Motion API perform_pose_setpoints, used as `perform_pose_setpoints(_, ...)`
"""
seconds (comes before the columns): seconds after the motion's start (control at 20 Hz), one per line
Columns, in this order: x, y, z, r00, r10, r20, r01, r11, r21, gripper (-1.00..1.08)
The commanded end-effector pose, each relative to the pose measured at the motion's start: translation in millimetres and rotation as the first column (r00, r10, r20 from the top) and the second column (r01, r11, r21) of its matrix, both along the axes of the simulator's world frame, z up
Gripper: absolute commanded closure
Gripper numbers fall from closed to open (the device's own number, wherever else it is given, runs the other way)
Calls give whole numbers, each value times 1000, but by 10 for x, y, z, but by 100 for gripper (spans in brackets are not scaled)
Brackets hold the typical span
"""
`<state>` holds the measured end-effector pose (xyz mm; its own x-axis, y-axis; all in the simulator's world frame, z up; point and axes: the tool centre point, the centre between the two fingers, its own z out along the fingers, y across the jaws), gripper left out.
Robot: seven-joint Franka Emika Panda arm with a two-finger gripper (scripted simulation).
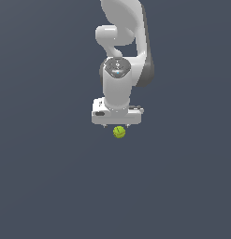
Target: Pick up the object and move it to a goal position.
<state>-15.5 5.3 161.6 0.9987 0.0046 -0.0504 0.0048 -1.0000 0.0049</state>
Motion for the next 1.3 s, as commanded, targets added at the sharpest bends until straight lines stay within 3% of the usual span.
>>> perform_pose_setpoints(0.0,0,0,0,1000,0,0,0,1000,0,-92)
perform_pose_setpoints(0.45,-23,-297,-1,999,-40,-12,40,999,3,-92)
perform_pose_setpoints(0.7,-24,-293,-3,999,-38,-12,38,999,3,-92)
perform_pose_setpoints(1.25,-121,-182,-202,994,106,3,-106,994,6,-92)
